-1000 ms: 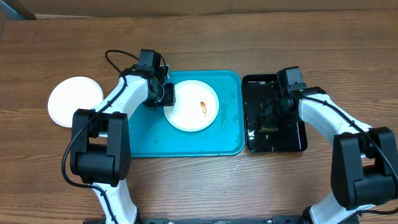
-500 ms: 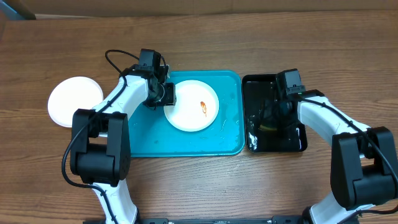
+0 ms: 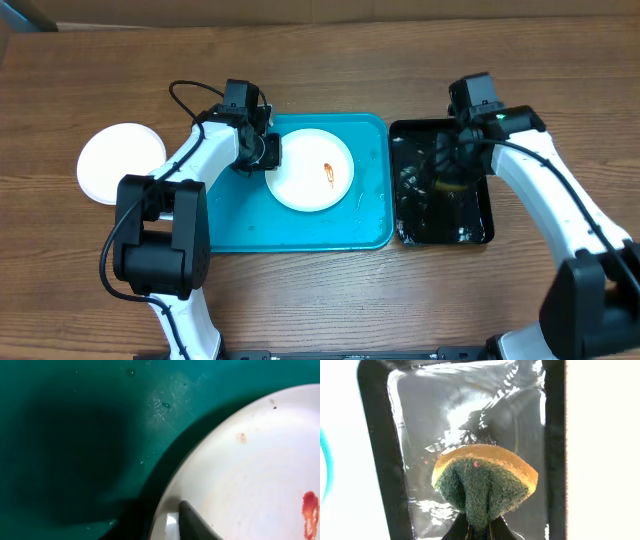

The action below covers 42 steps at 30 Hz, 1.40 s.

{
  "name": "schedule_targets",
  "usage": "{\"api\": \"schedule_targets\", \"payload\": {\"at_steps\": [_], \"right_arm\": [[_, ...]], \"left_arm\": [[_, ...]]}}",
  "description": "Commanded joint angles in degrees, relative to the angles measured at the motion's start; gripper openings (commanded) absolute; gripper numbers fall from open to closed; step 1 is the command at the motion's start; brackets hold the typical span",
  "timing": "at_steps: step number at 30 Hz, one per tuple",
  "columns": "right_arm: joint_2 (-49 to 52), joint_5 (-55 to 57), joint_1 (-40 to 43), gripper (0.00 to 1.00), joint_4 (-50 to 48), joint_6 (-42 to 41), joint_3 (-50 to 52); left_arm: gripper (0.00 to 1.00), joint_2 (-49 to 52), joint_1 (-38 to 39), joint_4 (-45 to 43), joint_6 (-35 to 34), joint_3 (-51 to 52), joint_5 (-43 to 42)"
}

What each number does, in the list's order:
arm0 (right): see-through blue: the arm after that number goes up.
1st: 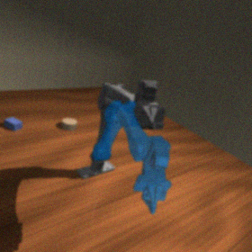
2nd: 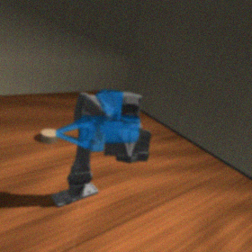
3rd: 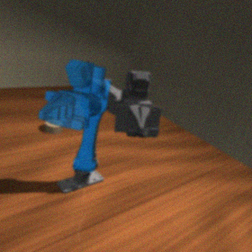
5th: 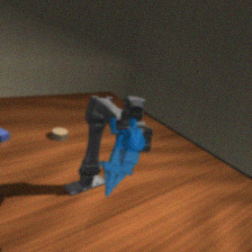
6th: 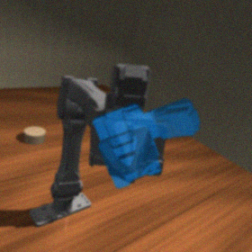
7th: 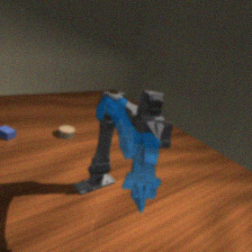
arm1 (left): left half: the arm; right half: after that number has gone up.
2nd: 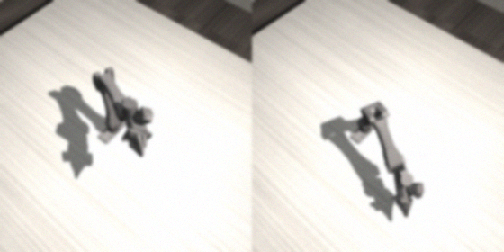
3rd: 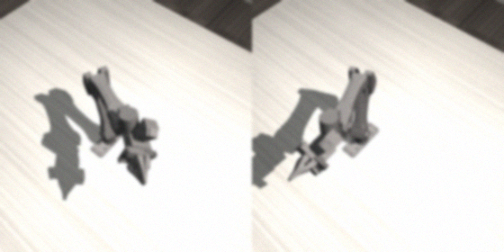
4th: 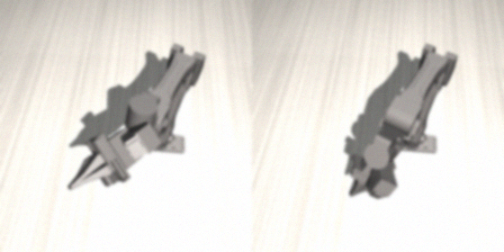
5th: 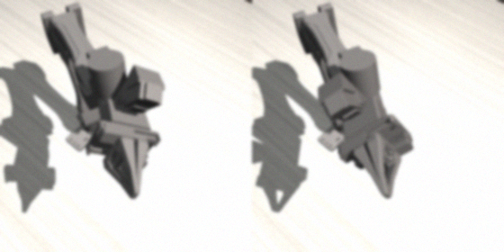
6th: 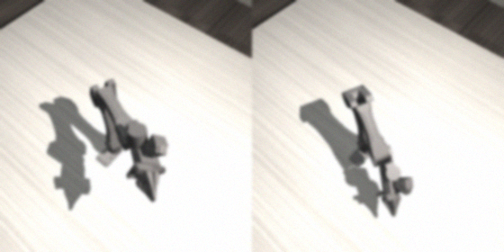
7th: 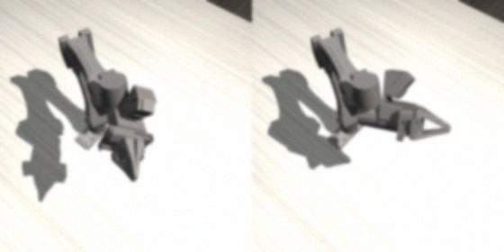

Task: Clean dirty plates on tray and stack at the side
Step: 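Lift the sponge out of the water toward the white plate, then wipe the white plate with the sponge while the left gripper holds its rim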

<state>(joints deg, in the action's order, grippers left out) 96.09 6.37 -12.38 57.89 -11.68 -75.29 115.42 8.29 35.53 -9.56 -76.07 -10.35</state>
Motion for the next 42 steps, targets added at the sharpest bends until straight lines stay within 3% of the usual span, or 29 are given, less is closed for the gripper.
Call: {"api": "schedule_targets", "payload": {"at_steps": [1, 6, 10, 12, 15, 28, 36, 42], "right_arm": [[-0.5, 5.66, -1.81, 0.04, 1.2, 1.07, -0.59], [-0.5, 10.75, -3.82, 0.04, 1.66, 1.07, -0.55], [-0.5, 14.12, -5.16, 0.04, 1.4, 1.84, -0.55], [-0.5, 12.74, -5.42, 0.04, 1.38, 2.78, -0.55], [-0.5, 11.56, -5.44, 0.04, 0.46, 3.19, -0.55], [-0.5, 15.47, -5.66, 0.04, 0.92, 5.75, -0.55], [-0.63, 15.45, -9.38, 0.04, 1.97, 2.14, -0.72], [-0.61, 3.65, -10.56, 0.04, -6.69, 3.87, -1.49]], "left_arm": [[0.04, 1.16, 0.52, 0.63, 0.09, 1.03, 0.22], [0.04, 1.16, 0.55, 6.49, -4.9, 1.03, 0.2], [0.21, 1.16, 0.52, 7.1, -5.2, 1.01, 0.31], [0.2, 1.16, 0.52, 6.27, -4.52, 0.98, 0.24], [0.04, 1.16, 0.52, 5.88, -3.72, 0.92, 0.22], [0.04, 1.16, 1.16, 5.79, -3.69, 0.92, -3.21], [0.04, 1.16, 1.16, 5.73, -3.67, 0.92, -3.21], [0.04, 1.16, 1.16, 5.55, -3.69, 0.92, -3.21]]}}
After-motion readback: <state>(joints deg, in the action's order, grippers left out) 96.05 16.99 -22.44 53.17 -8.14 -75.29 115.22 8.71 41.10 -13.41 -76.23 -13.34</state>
